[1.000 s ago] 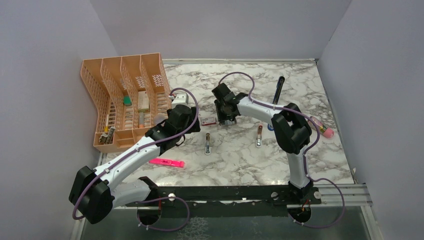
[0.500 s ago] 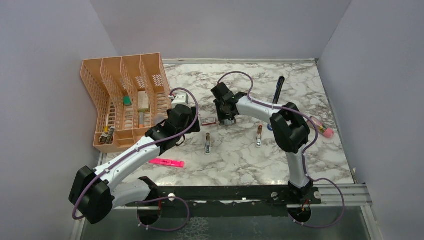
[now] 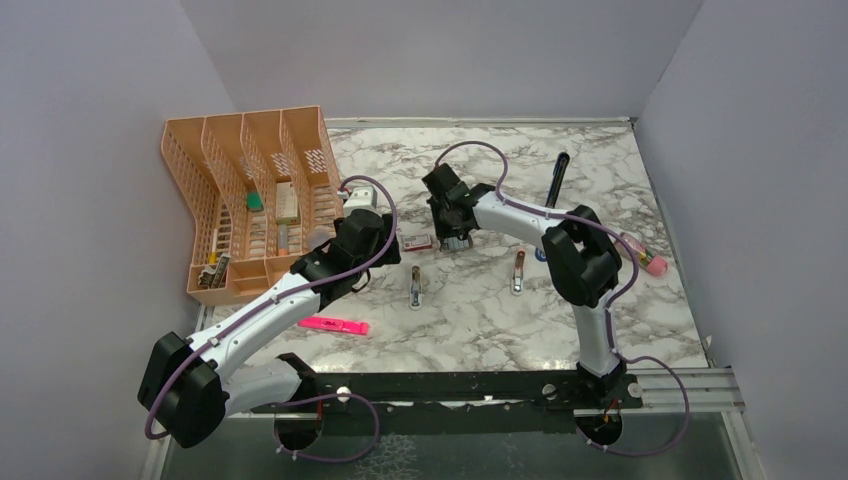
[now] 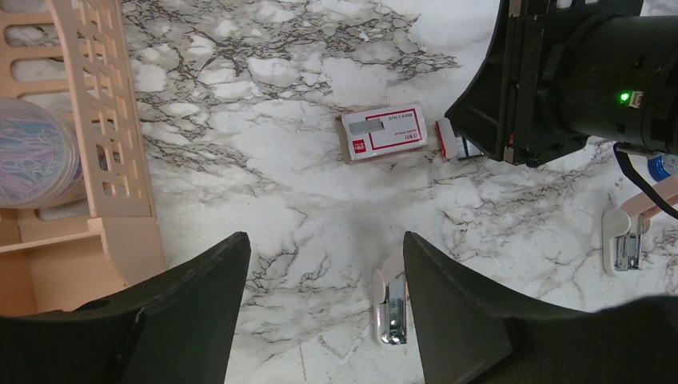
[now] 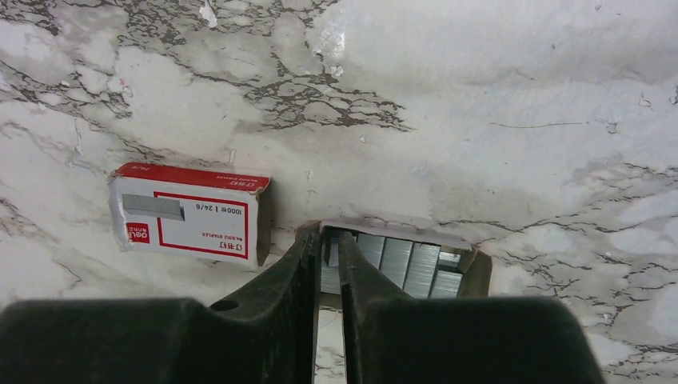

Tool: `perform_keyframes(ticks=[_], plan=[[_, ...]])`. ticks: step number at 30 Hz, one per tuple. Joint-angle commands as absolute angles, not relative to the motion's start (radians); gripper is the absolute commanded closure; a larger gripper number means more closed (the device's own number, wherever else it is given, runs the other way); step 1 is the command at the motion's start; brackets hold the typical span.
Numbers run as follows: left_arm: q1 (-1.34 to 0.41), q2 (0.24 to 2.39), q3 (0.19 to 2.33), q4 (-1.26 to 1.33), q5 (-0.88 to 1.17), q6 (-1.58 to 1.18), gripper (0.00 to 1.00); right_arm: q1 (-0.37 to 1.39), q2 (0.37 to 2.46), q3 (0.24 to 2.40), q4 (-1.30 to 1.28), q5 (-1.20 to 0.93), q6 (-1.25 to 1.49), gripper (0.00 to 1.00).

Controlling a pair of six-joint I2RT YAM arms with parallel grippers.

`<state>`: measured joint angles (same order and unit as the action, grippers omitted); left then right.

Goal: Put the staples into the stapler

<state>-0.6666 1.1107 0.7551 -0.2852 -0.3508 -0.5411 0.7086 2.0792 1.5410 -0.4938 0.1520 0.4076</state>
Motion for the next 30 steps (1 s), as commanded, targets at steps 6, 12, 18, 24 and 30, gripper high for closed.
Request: perform_keyframes(ticks=[6,12,18,24,30], plan=[[-0.66,1.091,0.747,-0.273,-0.38,-0.541,0.29,0.711,2.078,1.587,-0.488,0.284,0.355,0.76],[-0.66,1.088,0.75,-0.276,-0.383,-0.539,0.29,0.696,2.076,1.607,-0.481,0.323,0.357,0.72],[-0.66,1.092,0.753,-0.276,-0.382,-0.538,0.29,0.67,2.109,1.62,-0.53,0.343,0.362,0.72],[-0.66,1.092,0.755,-0.278,-0.378,-0.538,0.29,0.649,2.108,1.571,-0.546,0.304,0.348,0.74],[-0.661,1.091,0.755,-0.278,-0.373,-0.538,0.29,0.647,2.094,1.513,-0.575,0.25,0.321,0.74]])
